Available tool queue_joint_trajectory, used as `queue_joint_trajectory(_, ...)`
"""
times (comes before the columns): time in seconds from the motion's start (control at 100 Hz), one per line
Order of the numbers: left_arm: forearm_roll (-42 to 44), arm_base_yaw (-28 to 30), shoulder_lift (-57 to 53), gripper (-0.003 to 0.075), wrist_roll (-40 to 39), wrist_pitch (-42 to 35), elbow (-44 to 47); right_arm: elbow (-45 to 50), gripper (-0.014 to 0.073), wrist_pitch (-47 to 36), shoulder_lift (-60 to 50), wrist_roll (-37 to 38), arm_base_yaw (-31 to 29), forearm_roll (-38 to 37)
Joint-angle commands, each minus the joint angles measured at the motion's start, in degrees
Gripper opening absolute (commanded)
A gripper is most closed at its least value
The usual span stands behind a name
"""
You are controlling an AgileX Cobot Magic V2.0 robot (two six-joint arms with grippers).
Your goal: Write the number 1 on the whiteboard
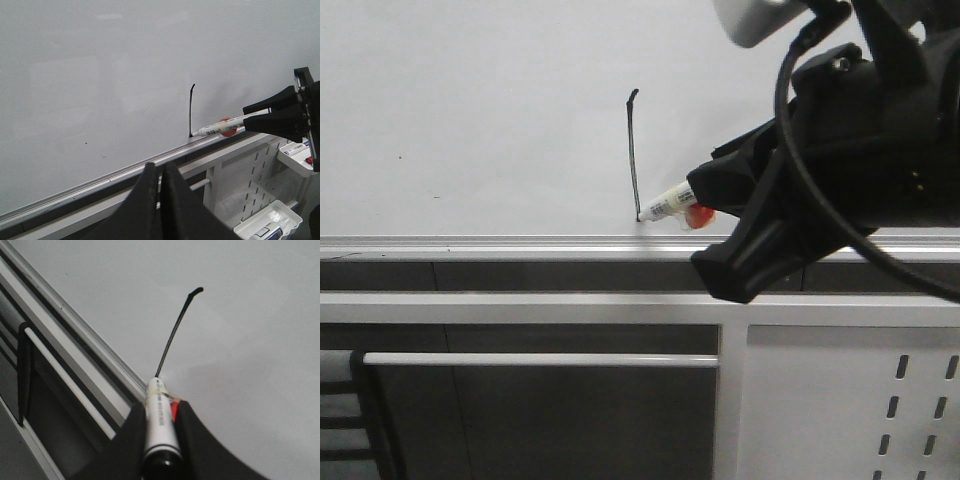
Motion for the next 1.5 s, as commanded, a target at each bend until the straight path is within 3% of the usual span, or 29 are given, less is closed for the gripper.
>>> queue_joint_trajectory(0.0,-1.1,0.2,0.6,-0.0018,-0.2,-3.8,-1.7,-1.8,-0.0052,-7.9,-0.8,-0.9,-0.7,3.8)
queue_joint_trajectory(0.16,-1.1,0.2,0.6,-0.0018,-0.2,-3.8,-1.7,-1.8,-0.0052,-7.5,-1.6,-0.9,0.0,3.4)
queue_joint_trajectory(0.31,-1.2,0.2,0.6,-0.0018,-0.2,-3.8,-1.7,-1.8,-0.0052,-0.7,-8.0,-4.7,5.8,3.3)
queue_joint_trajectory(0.47,-2.7,0.2,0.6,-0.0018,-0.2,-3.8,-1.7,-1.8,-0.0052,7.1,-17.2,-11.4,12.1,14.6)
queue_joint_trajectory(0.56,-4.3,0.2,0.6,-0.0018,-0.2,-3.8,-1.7,-1.9,-0.0052,9.7,-22.3,-12.1,13.9,16.1)
queue_joint_trajectory(0.77,-9.1,0.2,0.6,-0.0018,-0.1,-4.0,-3.5,-6.9,-0.0052,29.1,-26.5,-12.1,14.3,17.7)
queue_joint_trajectory(0.9,-9.1,0.2,2.4,0.0029,8.1,5.2,-8.6,-8.6,-0.0052,32.1,-25.2,-12.1,14.3,17.7)
queue_joint_trajectory(1.07,-9.1,0.2,8.2,0.0283,21.1,20.3,-16.0,-10.2,-0.0052,32.2,-23.6,-12.1,14.3,17.7)
queue_joint_trajectory(1.13,-9.1,0.2,9.7,0.0335,24.3,23.3,-17.7,-10.9,-0.0052,32.8,-23.2,-12.1,14.3,17.7)
queue_joint_trajectory(1.49,-8.8,0.2,18.2,0.0346,32.5,37.5,-23.6,-17.7,-0.0052,42.4,-20.0,-12.0,14.3,18.4)
